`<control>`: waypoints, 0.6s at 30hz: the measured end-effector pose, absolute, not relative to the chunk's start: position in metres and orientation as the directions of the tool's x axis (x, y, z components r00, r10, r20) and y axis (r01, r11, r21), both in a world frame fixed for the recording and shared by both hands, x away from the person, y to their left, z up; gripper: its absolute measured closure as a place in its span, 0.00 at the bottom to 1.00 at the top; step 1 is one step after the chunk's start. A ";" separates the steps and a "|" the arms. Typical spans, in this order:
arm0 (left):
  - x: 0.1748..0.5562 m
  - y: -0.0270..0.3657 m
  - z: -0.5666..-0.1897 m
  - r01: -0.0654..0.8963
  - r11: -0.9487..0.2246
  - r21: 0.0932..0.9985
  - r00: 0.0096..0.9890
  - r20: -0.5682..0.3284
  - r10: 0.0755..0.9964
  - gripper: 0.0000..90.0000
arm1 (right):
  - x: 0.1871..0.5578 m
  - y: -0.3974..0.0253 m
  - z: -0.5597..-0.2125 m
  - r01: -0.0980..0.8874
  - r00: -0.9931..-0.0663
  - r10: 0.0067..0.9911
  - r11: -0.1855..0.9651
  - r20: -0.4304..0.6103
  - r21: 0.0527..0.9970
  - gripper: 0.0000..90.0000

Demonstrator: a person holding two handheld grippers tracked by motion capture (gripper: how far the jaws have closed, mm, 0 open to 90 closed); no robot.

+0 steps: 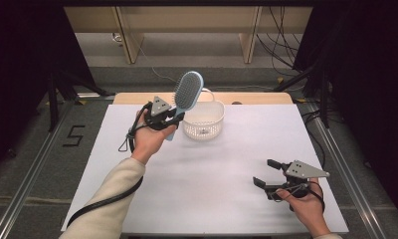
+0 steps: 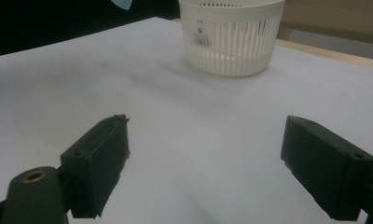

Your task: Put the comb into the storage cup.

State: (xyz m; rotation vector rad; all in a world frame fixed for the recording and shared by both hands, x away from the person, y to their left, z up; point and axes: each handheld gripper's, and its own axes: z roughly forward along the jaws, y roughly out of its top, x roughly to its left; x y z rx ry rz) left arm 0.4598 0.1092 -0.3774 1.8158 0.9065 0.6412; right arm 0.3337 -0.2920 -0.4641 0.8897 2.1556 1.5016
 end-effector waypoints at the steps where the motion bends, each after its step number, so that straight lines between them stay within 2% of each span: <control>1: 0.460 0.109 -0.377 0.299 -0.253 0.920 0.585 0.033 0.810 0.78 | 0.334 -0.292 -0.464 0.287 -0.734 0.677 0.235 0.056 0.929 0.18; 18: 0.465 0.106 -0.374 0.300 -0.250 0.921 0.581 0.032 0.813 0.78 | 0.334 -0.292 -0.464 0.287 -0.734 0.677 0.234 0.056 0.929 0.18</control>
